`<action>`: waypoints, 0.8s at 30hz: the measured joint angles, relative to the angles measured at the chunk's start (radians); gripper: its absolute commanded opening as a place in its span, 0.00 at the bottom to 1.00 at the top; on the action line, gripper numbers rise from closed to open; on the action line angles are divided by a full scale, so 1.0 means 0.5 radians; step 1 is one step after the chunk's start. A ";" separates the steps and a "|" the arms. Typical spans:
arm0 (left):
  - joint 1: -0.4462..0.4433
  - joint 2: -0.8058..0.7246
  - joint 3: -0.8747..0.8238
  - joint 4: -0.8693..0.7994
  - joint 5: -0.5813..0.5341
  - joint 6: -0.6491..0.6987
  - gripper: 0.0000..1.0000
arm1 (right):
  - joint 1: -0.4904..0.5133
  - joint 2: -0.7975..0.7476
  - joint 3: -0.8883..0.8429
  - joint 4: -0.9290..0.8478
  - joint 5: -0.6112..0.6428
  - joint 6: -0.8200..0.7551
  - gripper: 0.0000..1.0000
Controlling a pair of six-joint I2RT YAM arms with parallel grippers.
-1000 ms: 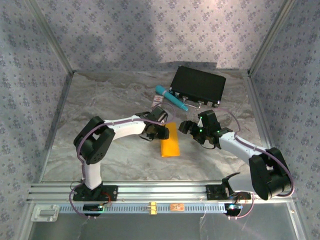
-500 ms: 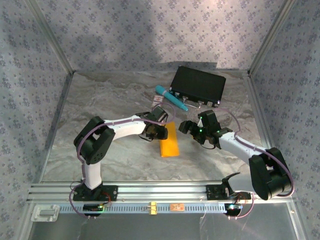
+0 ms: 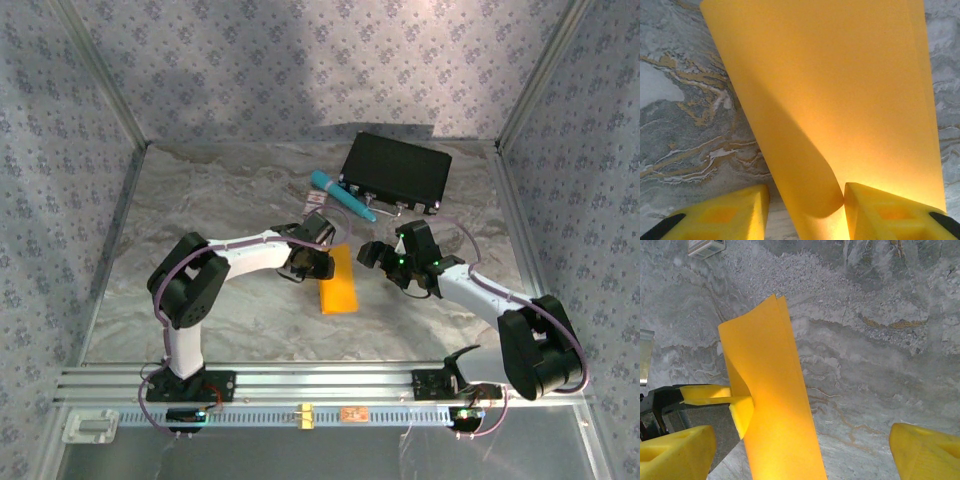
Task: Fold a paper plane with a square sheet of paper (pick it up from the middle)
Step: First fold the square sheet of paper in half at the center of the table.
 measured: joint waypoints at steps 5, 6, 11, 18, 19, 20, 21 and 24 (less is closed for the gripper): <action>0.000 0.003 0.006 -0.014 0.007 0.047 0.44 | 0.004 0.000 0.000 0.000 0.001 0.000 0.92; 0.000 0.004 0.008 -0.014 0.006 0.050 0.45 | 0.005 0.000 0.000 0.000 0.002 0.000 0.92; 0.002 0.016 0.027 -0.037 0.007 0.072 0.45 | 0.009 0.000 0.000 0.000 0.009 0.000 0.92; 0.005 0.034 0.048 -0.056 0.010 0.105 0.46 | 0.009 0.000 0.000 0.000 0.016 0.000 0.92; 0.005 0.037 0.052 -0.060 0.012 0.111 0.46 | 0.009 0.000 0.000 0.000 0.021 0.000 0.91; 0.005 0.040 0.056 -0.066 0.014 0.115 0.46 | 0.009 0.000 0.000 0.000 0.028 0.000 0.91; 0.007 0.041 0.058 -0.067 0.015 0.119 0.46 | 0.009 0.000 0.000 0.000 0.031 0.000 0.91; 0.008 0.041 0.059 -0.071 0.021 0.130 0.46 | 0.008 0.000 -0.001 0.001 0.045 0.000 0.90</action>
